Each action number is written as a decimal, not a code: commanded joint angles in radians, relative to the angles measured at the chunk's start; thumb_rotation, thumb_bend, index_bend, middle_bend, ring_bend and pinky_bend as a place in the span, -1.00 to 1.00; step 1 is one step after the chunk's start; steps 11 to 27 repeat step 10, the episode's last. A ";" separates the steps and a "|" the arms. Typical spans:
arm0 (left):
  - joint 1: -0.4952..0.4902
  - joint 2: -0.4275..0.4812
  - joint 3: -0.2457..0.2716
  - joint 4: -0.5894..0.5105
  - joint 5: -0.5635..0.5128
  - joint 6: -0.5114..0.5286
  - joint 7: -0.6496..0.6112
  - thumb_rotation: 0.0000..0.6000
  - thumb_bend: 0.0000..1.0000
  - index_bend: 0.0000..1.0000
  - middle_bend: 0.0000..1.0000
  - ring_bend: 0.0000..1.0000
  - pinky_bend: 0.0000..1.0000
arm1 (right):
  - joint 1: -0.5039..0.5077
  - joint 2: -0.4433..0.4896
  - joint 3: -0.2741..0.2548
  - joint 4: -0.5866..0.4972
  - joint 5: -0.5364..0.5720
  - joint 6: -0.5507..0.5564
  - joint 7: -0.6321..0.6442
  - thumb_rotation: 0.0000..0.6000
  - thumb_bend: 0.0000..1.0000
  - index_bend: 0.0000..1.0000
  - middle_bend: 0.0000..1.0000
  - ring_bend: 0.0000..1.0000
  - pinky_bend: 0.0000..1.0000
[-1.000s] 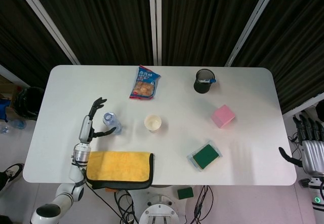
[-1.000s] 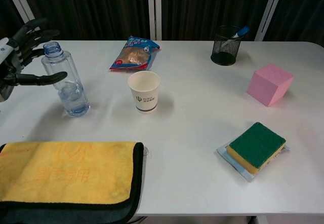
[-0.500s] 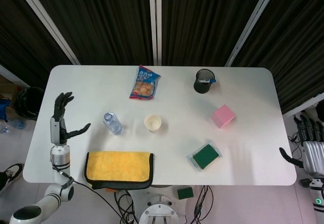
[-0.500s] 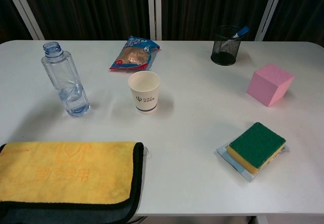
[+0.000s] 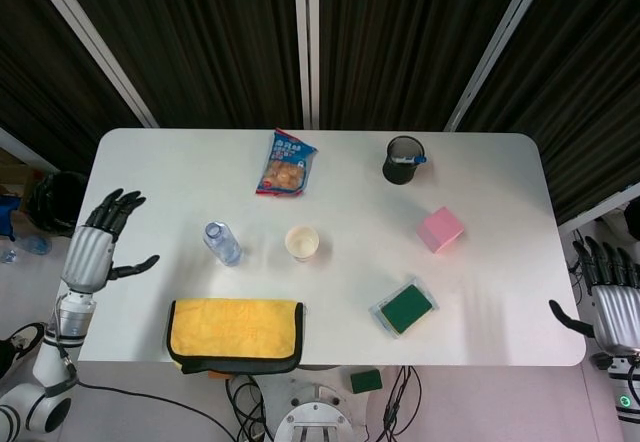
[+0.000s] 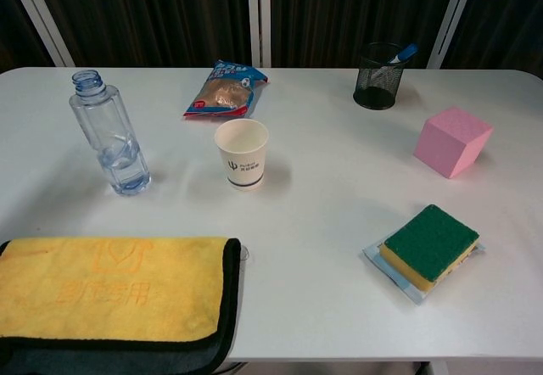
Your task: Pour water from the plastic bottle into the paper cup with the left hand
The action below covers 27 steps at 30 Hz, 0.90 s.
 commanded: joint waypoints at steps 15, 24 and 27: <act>0.135 0.093 0.102 -0.193 -0.029 -0.127 0.452 -0.36 -0.90 -0.90 -0.96 -1.00 -0.71 | 0.000 -0.036 -0.032 0.060 -0.004 -0.043 -0.017 0.69 -0.62 -1.00 -1.00 -1.00 -1.00; 0.135 0.093 0.102 -0.193 -0.029 -0.127 0.452 -0.36 -0.90 -0.90 -0.96 -1.00 -0.71 | 0.000 -0.036 -0.032 0.060 -0.004 -0.043 -0.017 0.69 -0.62 -1.00 -1.00 -1.00 -1.00; 0.135 0.093 0.102 -0.193 -0.029 -0.127 0.452 -0.36 -0.90 -0.90 -0.96 -1.00 -0.71 | 0.000 -0.036 -0.032 0.060 -0.004 -0.043 -0.017 0.69 -0.62 -1.00 -1.00 -1.00 -1.00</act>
